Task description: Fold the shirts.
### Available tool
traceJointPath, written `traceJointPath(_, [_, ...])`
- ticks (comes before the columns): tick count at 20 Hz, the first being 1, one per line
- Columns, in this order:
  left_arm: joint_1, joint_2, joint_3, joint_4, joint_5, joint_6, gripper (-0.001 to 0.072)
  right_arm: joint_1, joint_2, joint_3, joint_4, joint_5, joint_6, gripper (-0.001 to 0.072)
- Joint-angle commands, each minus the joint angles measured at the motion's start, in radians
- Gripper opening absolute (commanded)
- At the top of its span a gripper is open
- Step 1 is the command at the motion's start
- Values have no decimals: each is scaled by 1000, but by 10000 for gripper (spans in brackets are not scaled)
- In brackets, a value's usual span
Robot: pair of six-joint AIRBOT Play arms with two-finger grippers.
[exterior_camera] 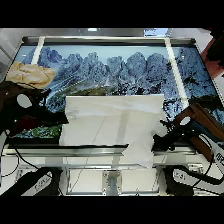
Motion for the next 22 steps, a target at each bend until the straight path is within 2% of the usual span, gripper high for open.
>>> traceJointPath(1, [0, 12, 1, 2, 14, 22, 615, 0, 0, 0, 13, 67, -41, 23])
traceJointPath(3, [0, 59, 31, 40, 13, 35, 615, 0, 1, 0, 30, 108, -52, 23])
traceJointPath(5, [0, 150, 76, 156, -18, 8, 613, 0, 1, 0, 58, 128, -82, 23])
traceJointPath(8, [9, 362, 42, 484, -38, -166, 603, 0, 1, 13, 76, 121, -100, 23])
traceJointPath(10, [79, 498, -57, 544, -77, -311, 580, 0, 1, 37, 76, 118, -101, 23])
traceJointPath(11, [123, 553, -124, 539, -99, -373, 482, 0, 1, 50, 76, 118, -103, 23])
traceJointPath(13, [210, 626, -269, 451, -98, -478, 183, 0, 1, 71, 76, 122, -104, 23])
traceJointPath(14, [247, 631, -333, 345, -77, -470, 133, 0, 1, 80, 76, 124, -105, 23])
traceJointPath(15, [271, 622, -390, 228, -43, -425, 139, 0, 1, 85, 79, 126, -108, 23])
traceJointPath(16, [284, 605, -446, 106, -2, -367, 196, 0, 1, 89, 89, 130, -127, 23])
traceJointPath(17, [286, 579, -492, 14, 36, -347, 318, 0, 1, 89, 98, 131, -131, 23])
traceJointPath(18, [286, 553, -525, -47, 61, -334, 394, 1, 1, 89, 108, 132, -138, 23])
traceJointPath(22, [286, 393, -533, -112, 96, -330, 406, 0, 1, 90, 132, 148, -175, 23])
